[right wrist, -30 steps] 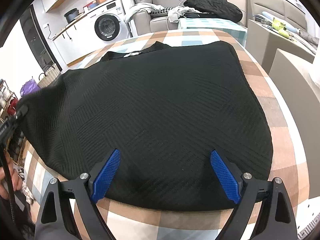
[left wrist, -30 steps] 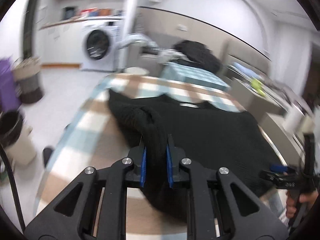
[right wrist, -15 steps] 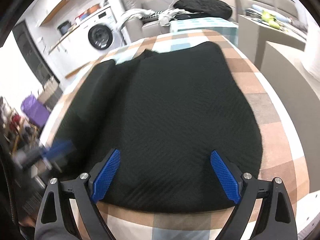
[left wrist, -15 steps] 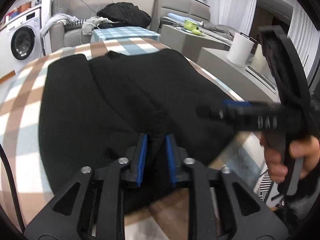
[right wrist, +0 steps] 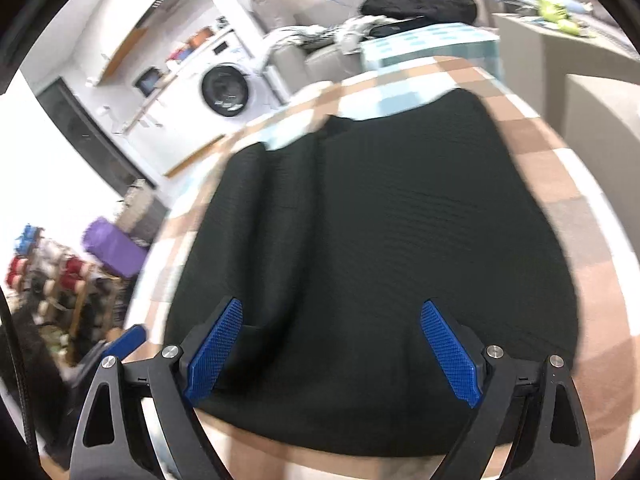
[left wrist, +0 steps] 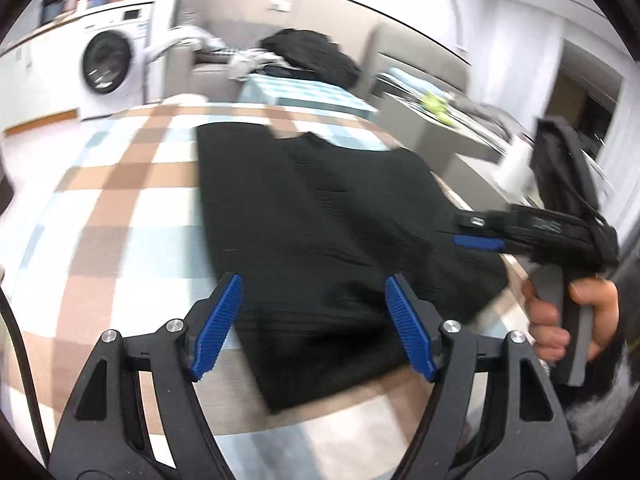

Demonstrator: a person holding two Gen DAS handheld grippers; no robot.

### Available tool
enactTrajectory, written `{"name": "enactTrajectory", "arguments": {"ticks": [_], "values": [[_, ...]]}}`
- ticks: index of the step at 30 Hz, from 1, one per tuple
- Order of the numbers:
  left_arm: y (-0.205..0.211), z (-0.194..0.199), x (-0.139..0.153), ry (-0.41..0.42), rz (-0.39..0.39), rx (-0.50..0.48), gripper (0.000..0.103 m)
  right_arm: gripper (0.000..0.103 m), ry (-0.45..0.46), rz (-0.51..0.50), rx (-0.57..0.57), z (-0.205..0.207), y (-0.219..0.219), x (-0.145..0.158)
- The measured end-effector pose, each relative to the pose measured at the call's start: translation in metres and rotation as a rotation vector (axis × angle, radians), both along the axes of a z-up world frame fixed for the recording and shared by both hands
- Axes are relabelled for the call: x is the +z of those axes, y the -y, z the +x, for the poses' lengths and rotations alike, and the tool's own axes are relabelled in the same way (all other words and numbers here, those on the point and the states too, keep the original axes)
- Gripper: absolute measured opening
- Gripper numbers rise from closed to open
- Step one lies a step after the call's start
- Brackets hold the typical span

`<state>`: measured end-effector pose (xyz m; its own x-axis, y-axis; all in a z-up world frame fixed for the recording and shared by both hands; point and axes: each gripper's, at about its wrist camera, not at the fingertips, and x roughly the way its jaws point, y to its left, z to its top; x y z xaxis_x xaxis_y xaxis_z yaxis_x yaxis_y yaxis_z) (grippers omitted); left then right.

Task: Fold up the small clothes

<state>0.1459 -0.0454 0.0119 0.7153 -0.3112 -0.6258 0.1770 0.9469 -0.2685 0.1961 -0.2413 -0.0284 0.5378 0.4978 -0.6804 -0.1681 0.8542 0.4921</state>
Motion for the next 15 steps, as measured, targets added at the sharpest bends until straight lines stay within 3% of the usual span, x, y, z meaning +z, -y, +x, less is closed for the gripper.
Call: {"name": "enactTrajectory", "arguments": {"ticks": [3, 4, 5, 7, 9, 12, 14, 15], "values": [[-0.022, 0.005, -0.005, -0.036, -0.003, 0.074, 0.072, 0.081, -0.024, 0.056, 0.064, 0.007, -0.015, -0.010], [-0.027, 0.006, -0.007, -0.042, 0.000, 0.093, 0.072, 0.064, -0.030, 0.046, 0.082, 0.009, -0.021, -0.014], [-0.032, 0.006, -0.007, -0.044, 0.001, 0.099, 0.072, 0.037, -0.059, 0.020, 0.097, 0.012, -0.027, -0.022], [-0.041, 0.004, -0.006, -0.043, 0.001, 0.107, 0.072, 0.011, -0.111, 0.015, 0.117, 0.016, -0.031, -0.035], [-0.045, 0.001, -0.005, -0.036, -0.005, 0.104, 0.072, 0.008, -0.097, 0.075, 0.135, 0.010, -0.025, -0.030], [-0.043, 0.004, -0.007, -0.048, 0.002, 0.119, 0.072, 0.008, -0.036, 0.338, 0.207, -0.010, -0.004, -0.003], [-0.042, 0.005, -0.009, -0.061, -0.014, 0.109, 0.072, 0.007, -0.042, 0.323, 0.186, -0.016, 0.004, -0.001], [-0.038, 0.008, -0.010, -0.064, -0.014, 0.107, 0.072, 0.007, -0.056, 0.234, 0.161, -0.019, 0.004, -0.005]]}}
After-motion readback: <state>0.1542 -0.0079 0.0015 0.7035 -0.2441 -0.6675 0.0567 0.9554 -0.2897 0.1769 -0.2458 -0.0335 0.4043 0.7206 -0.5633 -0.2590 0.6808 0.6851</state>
